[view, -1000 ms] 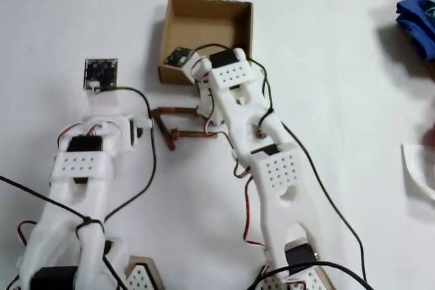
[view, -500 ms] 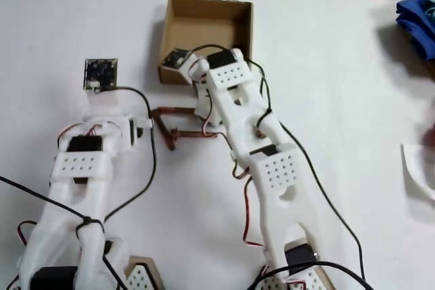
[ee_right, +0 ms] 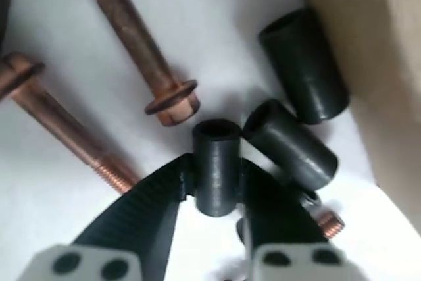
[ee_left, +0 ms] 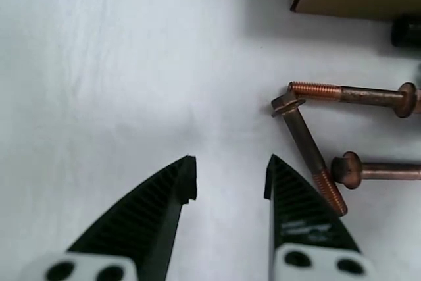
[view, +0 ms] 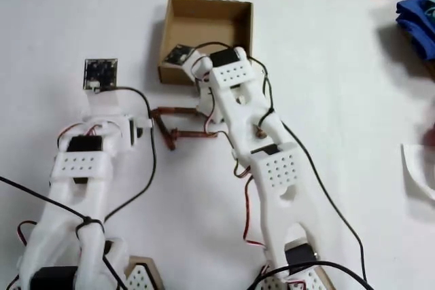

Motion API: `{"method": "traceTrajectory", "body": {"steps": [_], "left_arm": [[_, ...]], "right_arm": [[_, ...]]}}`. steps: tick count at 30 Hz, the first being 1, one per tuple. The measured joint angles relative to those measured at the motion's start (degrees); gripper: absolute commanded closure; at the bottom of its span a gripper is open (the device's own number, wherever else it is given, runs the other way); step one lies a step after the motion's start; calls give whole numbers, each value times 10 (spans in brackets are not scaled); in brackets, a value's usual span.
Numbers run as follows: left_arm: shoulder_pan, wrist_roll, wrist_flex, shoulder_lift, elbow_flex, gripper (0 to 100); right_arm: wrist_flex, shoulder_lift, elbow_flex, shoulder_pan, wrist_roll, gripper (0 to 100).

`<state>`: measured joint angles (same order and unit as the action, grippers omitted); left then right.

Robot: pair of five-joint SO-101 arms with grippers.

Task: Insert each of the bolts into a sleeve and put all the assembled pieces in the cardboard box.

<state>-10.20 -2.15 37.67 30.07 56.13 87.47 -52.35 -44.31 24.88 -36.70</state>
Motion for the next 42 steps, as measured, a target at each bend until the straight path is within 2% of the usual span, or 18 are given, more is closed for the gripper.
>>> {"method": "traceTrajectory", "body": {"steps": [2,9,15,21,26,32,38,42], "left_arm": [[0,0,0,0,0,808],[0,0,0,0,0,808],[0,0,0,0,0,808],[-1,0,0,0,0,808],[0,0,0,0,0,808],[0,0,0,0,0,808],[-1,0,0,0,0,808],[13,-2,0,0,0,808]], "right_arm": [[-1,0,0,0,4,978],[12,28,-3,-11,103,978],[66,138,-3,-69,160,978],[109,273,-3,-96,197,978],[115,429,88,-94,231,978],[-4,645,338,-97,237,978],[-212,837,671,-120,237,978],[-356,915,829,-124,237,978]]}}
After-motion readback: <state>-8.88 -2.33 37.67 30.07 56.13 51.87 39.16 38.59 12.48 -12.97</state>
